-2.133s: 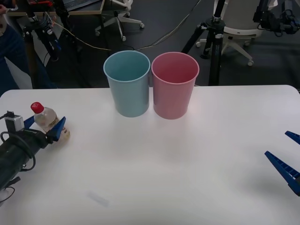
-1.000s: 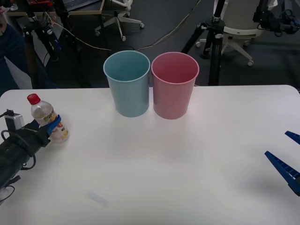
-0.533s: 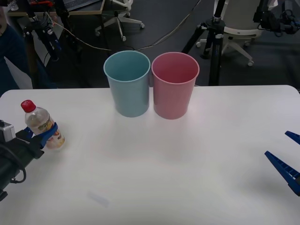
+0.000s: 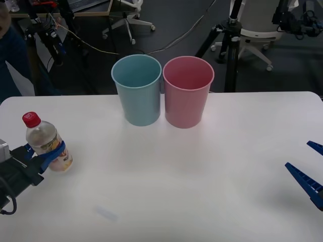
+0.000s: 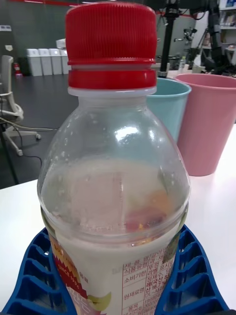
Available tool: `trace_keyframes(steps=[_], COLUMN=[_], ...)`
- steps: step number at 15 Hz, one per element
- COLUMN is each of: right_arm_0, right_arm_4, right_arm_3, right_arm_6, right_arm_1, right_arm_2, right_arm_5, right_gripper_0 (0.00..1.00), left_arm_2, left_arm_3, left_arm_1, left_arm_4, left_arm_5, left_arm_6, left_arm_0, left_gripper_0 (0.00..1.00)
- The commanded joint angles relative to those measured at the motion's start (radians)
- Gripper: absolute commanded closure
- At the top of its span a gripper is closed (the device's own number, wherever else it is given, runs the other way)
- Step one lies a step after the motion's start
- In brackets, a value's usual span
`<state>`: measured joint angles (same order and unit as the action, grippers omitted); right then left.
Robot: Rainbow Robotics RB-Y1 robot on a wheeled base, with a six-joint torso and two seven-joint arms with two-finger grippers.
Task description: Grasp the object on the table and drop it into the matching bin: aluminum can to the light blue bin, PET bottle to the pink bin.
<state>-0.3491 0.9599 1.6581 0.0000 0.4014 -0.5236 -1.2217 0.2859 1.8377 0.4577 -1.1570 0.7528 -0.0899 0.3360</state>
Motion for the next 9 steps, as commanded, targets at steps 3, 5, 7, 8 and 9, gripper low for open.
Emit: trace_keyframes(steps=[3, 5, 7, 8, 9], right_arm_0=[0.000, 0.000, 0.000, 0.000, 0.000], right_arm_4=[0.000, 0.000, 0.000, 0.000, 0.000], right_arm_3=[0.000, 0.000, 0.000, 0.000, 0.000], right_arm_6=[0.000, 0.000, 0.000, 0.000, 0.000], right_arm_1=[0.000, 0.000, 0.000, 0.000, 0.000], right_arm_2=[0.000, 0.000, 0.000, 0.000, 0.000], right_arm_5=[0.000, 0.000, 0.000, 0.000, 0.000], right_gripper_0=[0.00, 0.00, 0.00, 0.00, 0.00], left_arm_2=[-0.011, -0.019, -0.037, -0.045, -0.047], left_arm_3=[0.159, 0.224, 0.290, 0.317, 0.337], left_arm_1=[0.041, 0.073, 0.099, 0.104, 0.107], left_arm_4=[-0.035, -0.036, -0.036, -0.036, -0.036], left_arm_5=[0.040, 0.040, 0.028, 0.025, 0.026], left_arm_6=[-0.191, -0.252, -0.318, -0.353, -0.379], left_arm_0=[0.008, 0.008, 0.005, 0.001, -0.006], left_gripper_0=[0.99, 0.97, 0.96, 0.95, 0.96])
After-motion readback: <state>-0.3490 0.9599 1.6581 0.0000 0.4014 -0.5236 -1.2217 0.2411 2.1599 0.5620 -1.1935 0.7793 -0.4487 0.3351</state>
